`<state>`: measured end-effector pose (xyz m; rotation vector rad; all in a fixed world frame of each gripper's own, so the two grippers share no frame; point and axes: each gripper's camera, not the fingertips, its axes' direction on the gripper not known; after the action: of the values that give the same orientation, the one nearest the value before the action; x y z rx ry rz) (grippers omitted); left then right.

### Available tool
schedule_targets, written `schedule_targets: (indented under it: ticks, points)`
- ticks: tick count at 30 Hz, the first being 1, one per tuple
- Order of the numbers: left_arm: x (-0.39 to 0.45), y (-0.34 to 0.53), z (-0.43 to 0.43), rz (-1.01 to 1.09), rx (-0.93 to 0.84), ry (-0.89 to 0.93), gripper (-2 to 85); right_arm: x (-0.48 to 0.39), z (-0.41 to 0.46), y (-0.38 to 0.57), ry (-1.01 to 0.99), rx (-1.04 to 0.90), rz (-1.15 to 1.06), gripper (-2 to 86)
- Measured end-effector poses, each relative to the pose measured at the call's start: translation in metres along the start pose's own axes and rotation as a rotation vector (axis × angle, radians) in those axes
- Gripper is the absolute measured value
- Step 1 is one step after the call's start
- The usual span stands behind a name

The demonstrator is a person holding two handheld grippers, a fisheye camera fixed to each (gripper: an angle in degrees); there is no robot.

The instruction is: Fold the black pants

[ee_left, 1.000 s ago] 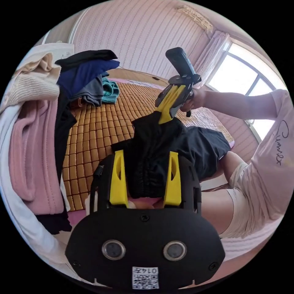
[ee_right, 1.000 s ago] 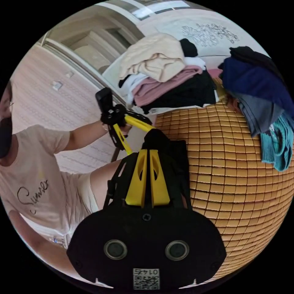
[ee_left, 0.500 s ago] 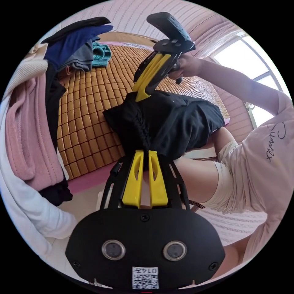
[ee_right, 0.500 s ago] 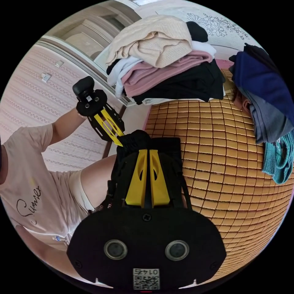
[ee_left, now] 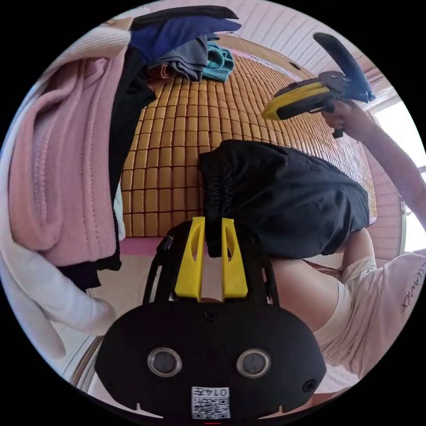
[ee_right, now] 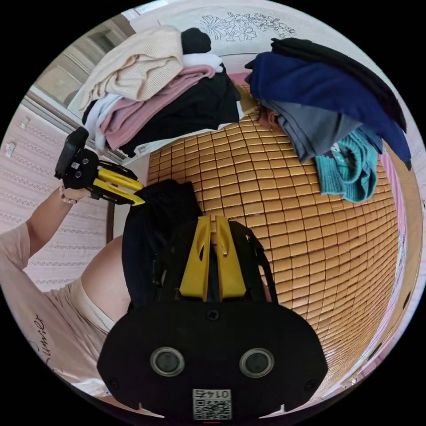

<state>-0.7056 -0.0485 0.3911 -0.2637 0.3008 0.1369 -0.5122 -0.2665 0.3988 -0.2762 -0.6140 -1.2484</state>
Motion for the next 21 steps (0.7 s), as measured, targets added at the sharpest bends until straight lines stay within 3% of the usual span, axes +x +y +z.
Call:
schedule_targets:
  ticks: [5,10,15,17,21]
  points:
    - [0.022,0.019,-0.034,-0.007,0.123,-0.021,5.7,0.014,-0.05,0.153,0.129,-0.055,0.198,6.3]
    - [0.118,0.003,-0.04,0.24,0.164,0.077,5.0,0.009,-0.052,0.274,0.208,-0.162,0.431,7.3]
    - [0.239,-0.07,0.017,0.485,0.093,0.135,6.4,0.014,-0.023,0.313,0.148,-0.202,0.547,5.9]
    - [0.276,-0.1,0.037,0.534,0.065,0.122,7.4,0.014,-0.026,0.323,0.144,-0.156,0.602,0.6]
    - [0.332,-0.145,0.083,0.618,-0.088,0.006,6.2,0.009,-0.052,0.334,0.174,-0.061,0.615,-0.6]
